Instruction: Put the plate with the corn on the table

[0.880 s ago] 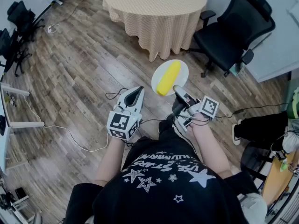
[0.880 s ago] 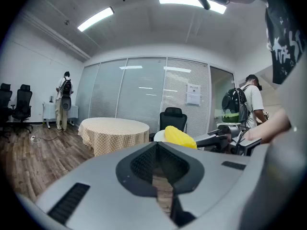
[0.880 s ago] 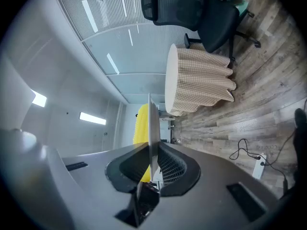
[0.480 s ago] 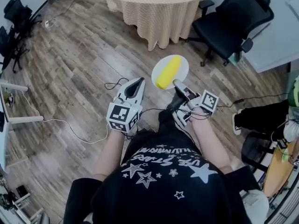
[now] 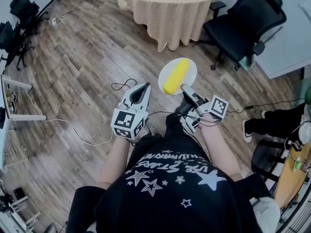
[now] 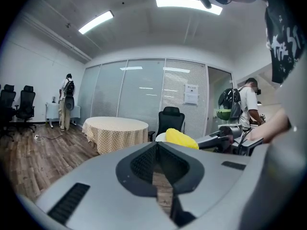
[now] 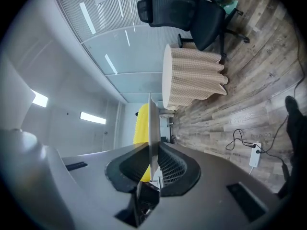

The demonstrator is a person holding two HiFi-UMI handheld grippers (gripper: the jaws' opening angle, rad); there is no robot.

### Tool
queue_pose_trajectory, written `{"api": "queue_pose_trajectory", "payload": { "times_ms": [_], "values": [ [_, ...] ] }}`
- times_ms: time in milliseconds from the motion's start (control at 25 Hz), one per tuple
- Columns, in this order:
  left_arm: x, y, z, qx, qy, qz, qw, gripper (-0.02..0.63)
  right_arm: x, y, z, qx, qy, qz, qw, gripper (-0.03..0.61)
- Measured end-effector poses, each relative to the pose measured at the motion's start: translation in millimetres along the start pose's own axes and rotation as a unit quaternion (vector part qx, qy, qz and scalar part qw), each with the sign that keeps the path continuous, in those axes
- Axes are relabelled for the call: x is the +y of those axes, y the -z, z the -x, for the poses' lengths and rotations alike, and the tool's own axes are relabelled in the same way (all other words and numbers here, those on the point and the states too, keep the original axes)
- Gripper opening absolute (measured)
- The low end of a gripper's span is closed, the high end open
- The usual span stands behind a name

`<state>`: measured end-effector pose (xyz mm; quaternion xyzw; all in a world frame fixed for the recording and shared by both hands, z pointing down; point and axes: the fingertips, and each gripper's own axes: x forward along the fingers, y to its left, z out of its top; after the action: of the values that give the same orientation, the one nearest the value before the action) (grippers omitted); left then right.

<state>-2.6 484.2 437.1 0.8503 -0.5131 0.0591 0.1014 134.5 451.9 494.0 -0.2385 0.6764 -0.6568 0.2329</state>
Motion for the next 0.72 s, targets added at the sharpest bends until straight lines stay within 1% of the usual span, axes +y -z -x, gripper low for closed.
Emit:
{"api": "queue_pose_trajectory", "payload": {
  "times_ms": [80, 240, 360, 520, 720],
  "values": [
    [0, 1, 8, -0.001, -0.003, 0.000, 1.0000, 0.008, 1, 6, 2, 0.004, 0.000, 0.005, 1.000, 0.058],
    [4, 4, 22, -0.006, -0.008, 0.004, 0.9999, 0.008, 0, 21, 3, 0.003, 0.001, -0.006, 1.000, 0.058],
    [5, 10, 27, -0.001, -0.006, 0.004, 1.0000, 0.008, -2, 26, 4, 0.002, 0.003, -0.009, 1.000, 0.058],
    [7, 16, 23, 0.010, -0.006, 0.006, 0.9999, 0.008, -8, 20, 3, 0.006, 0.008, -0.010, 1.000, 0.058],
    [21, 6, 5, 0.008, -0.016, -0.005, 0.9998, 0.008, -13, -1, -18, 0.013, 0.003, -0.009, 1.000, 0.058]
  ]
}}
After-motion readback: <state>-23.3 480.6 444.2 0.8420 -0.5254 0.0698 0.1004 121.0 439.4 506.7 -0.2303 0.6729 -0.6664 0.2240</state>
